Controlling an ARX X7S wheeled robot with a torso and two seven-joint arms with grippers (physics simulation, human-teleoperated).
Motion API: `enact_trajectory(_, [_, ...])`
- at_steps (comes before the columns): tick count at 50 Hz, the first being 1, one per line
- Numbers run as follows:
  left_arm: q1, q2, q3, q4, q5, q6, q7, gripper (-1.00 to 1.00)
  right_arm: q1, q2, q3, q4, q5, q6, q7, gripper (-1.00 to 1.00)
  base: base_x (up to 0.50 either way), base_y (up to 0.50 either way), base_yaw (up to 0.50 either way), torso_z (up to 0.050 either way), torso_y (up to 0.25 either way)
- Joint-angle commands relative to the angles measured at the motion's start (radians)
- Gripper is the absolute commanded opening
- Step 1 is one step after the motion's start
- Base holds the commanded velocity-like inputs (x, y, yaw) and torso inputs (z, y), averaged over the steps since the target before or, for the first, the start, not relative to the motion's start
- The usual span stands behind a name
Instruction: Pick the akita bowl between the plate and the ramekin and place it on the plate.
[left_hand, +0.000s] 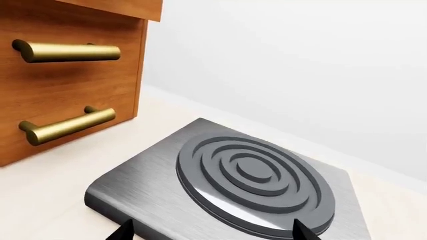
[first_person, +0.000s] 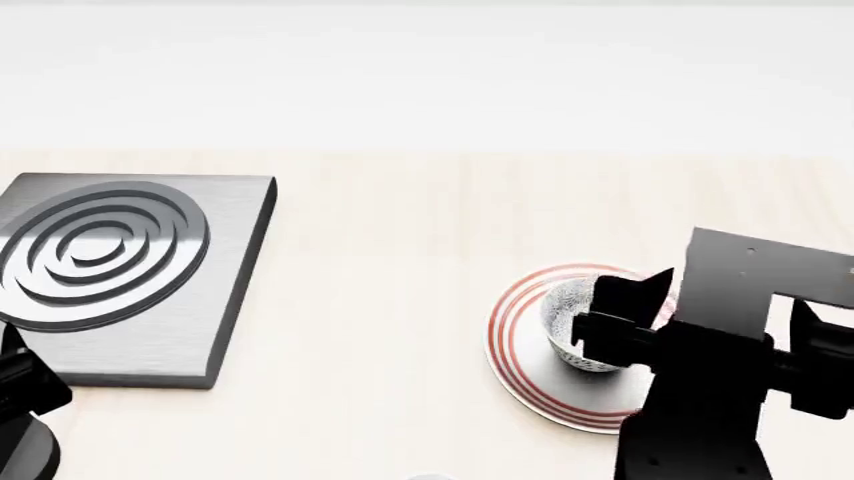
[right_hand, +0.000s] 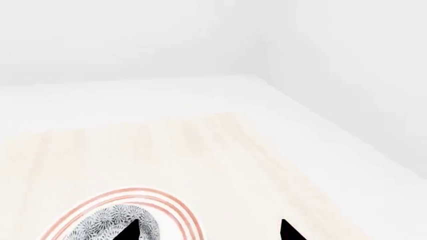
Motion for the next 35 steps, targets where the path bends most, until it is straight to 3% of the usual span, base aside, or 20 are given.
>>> enact_trajectory(1, [0.005, -0.002, 0.002, 0.009, 0.001, 0.002, -0.005, 1.0, -0.13, 0.023, -0.075, -0.112, -0.033, -0.058, 0.042, 1.0, 0.0, 0.0, 0.0, 0.0, 0.0])
enact_trajectory(35, [0.008, -0.004, 0.006, 0.008, 0.003, 0.021, -0.009, 1.0, -0.377, 0.1, -0.217, -0.197, -0.167, -0.295, 0.207, 1.0, 0.0, 0.0, 0.0, 0.0, 0.0])
